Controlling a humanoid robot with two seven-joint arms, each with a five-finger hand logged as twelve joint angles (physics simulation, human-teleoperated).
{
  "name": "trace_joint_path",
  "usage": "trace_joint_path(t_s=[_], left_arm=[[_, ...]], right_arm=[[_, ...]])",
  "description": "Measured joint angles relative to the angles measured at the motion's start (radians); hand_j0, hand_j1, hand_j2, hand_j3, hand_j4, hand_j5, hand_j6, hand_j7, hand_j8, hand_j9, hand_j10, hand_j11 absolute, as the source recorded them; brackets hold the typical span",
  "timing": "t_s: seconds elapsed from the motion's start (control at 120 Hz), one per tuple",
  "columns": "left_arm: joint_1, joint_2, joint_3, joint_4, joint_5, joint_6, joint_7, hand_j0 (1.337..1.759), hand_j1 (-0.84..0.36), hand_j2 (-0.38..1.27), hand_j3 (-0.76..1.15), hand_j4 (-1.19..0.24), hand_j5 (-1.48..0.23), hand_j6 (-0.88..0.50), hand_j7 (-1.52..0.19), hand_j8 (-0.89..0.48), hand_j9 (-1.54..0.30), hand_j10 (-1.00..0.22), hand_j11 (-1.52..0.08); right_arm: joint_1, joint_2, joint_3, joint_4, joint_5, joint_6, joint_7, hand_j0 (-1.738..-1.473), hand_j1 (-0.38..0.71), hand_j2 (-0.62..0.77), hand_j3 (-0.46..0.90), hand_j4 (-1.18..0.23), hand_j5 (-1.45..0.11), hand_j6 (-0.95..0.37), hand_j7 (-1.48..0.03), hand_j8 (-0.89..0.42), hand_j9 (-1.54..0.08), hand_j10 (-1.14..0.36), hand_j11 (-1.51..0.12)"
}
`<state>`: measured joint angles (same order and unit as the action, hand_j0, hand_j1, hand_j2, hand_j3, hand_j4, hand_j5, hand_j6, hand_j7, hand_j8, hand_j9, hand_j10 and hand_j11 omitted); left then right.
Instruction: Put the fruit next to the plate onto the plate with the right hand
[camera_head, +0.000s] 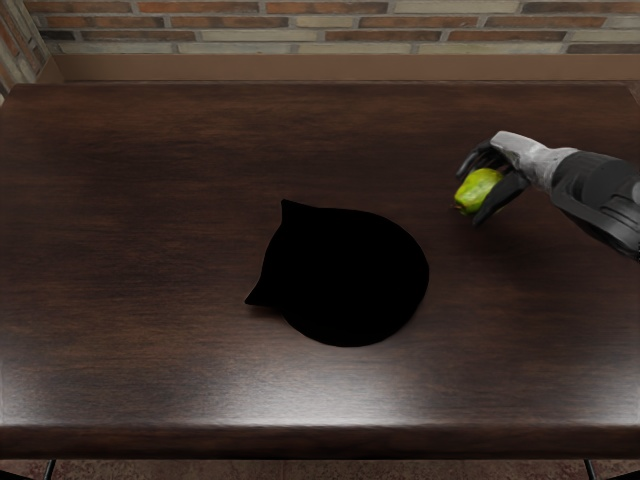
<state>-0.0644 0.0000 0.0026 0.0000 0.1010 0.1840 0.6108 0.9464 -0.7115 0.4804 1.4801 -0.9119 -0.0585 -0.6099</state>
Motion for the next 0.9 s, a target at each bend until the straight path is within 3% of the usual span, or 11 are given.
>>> trace_joint_path(t_s=[0.525, 0.75, 0.792, 0.9], left_arm=[[0.0, 0.0, 0.0, 0.0, 0.0, 0.0, 0.0, 1.658, 0.35, 0.0, 0.0, 0.0, 0.0, 0.0, 0.0, 0.0, 0.0, 0.0, 0.0], [0.0, 0.0, 0.0, 0.0, 0.0, 0.0, 0.0, 1.658, 0.35, 0.0, 0.0, 0.0, 0.0, 0.0, 0.0, 0.0, 0.0, 0.0, 0.0], [0.0, 0.0, 0.0, 0.0, 0.0, 0.0, 0.0, 1.658, 0.35, 0.0, 0.0, 0.0, 0.0, 0.0, 0.0, 0.0, 0.0, 0.0, 0.0], [0.0, 0.0, 0.0, 0.0, 0.0, 0.0, 0.0, 1.658, 0.35, 0.0, 0.0, 0.0, 0.0, 0.0, 0.0, 0.0, 0.0, 0.0, 0.0]], right_arm=[[0.014, 0.18, 0.088, 0.038, 0.054, 0.088, 0.0, -1.657, 0.22, 0.41, 0.0, -0.64, -0.95, -0.46, -0.89, -0.3, -0.94, -0.41, -0.94], [-0.053, 0.267, 0.077, 0.039, 0.045, 0.088, -0.001, -1.657, 0.22, 0.41, 0.0, -0.63, -0.95, -0.46, -0.88, -0.3, -0.93, -0.41, -0.93], [-0.065, 0.278, 0.076, 0.039, 0.043, 0.088, -0.001, -1.658, 0.21, 0.4, 0.0, -0.6, -0.89, -0.46, -0.83, -0.3, -0.87, -0.41, -0.87], [-0.077, 0.289, 0.09, 0.045, 0.046, 0.089, -0.001, -1.658, -0.02, 0.24, 0.0, -0.35, -0.53, -0.27, -0.49, -0.18, -0.52, -0.24, -0.52]])
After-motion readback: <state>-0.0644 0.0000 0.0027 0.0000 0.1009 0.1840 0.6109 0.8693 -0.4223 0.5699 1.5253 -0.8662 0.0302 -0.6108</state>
